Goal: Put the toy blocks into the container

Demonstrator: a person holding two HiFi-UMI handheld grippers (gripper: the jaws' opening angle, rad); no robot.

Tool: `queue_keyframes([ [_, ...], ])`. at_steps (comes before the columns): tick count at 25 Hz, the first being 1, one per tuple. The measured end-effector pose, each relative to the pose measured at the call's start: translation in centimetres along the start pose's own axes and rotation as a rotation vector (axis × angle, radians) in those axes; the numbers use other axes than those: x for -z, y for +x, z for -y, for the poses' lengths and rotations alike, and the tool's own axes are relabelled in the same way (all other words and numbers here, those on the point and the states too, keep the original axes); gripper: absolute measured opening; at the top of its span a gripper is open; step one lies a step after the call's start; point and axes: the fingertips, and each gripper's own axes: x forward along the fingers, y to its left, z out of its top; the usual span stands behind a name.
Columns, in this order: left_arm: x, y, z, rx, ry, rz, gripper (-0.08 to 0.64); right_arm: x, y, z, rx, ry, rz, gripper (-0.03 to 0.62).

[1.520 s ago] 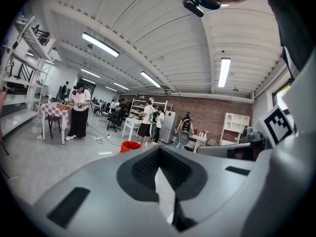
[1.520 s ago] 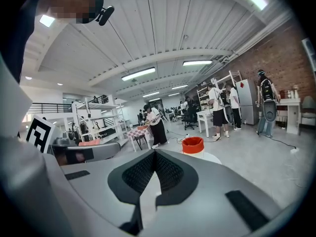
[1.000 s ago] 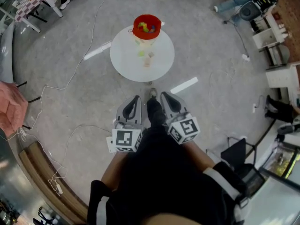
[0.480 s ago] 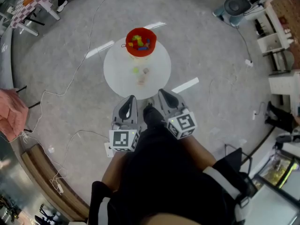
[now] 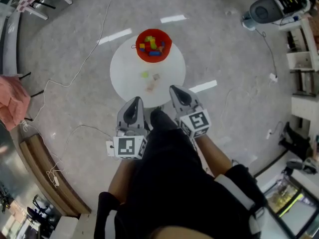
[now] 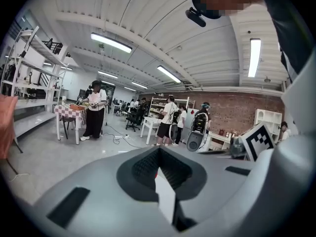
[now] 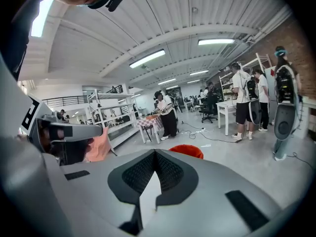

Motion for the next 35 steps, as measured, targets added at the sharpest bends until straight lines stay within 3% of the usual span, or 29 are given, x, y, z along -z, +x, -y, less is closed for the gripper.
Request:
queue_keyframes([
  [6,0.6,0.9,-0.8,-0.022,-0.014,-0.012,-0.008,1.4,2.8,0.2,-0.082,-0.052,-0.081,-0.003],
  [16,0.9,3.7,-3.6,-0.009,-0.039,-0.031,-0.008,5.6,6.7,0.6,-0.141,-0.092,-0.231,-0.003],
  [20,0.9,4.8,-4.4,0.006,-0.029,-0.045,-0.008,8.4,8.9,1.8,-0.136,-0.163,-0.324,-0.003],
  [26,-0.2,6.2,-4.8,0.006,-0.087,-0.022,-0.008,14.7,11.3,1.7,-0.215,-0.395,-0.523,0.01],
  [30,0.1,6.7,-5.1,0.016,-0.079,-0.026,-0.008,19.4,12.6,2.4,-0.274,-0.623,-0.668,0.076],
  [35,0.6,7.0,-5.8,0.012,-0.086,-0.042,-0.008,24.7,14.0,4.3,-0.385,-0.891,-0.849,0.101],
])
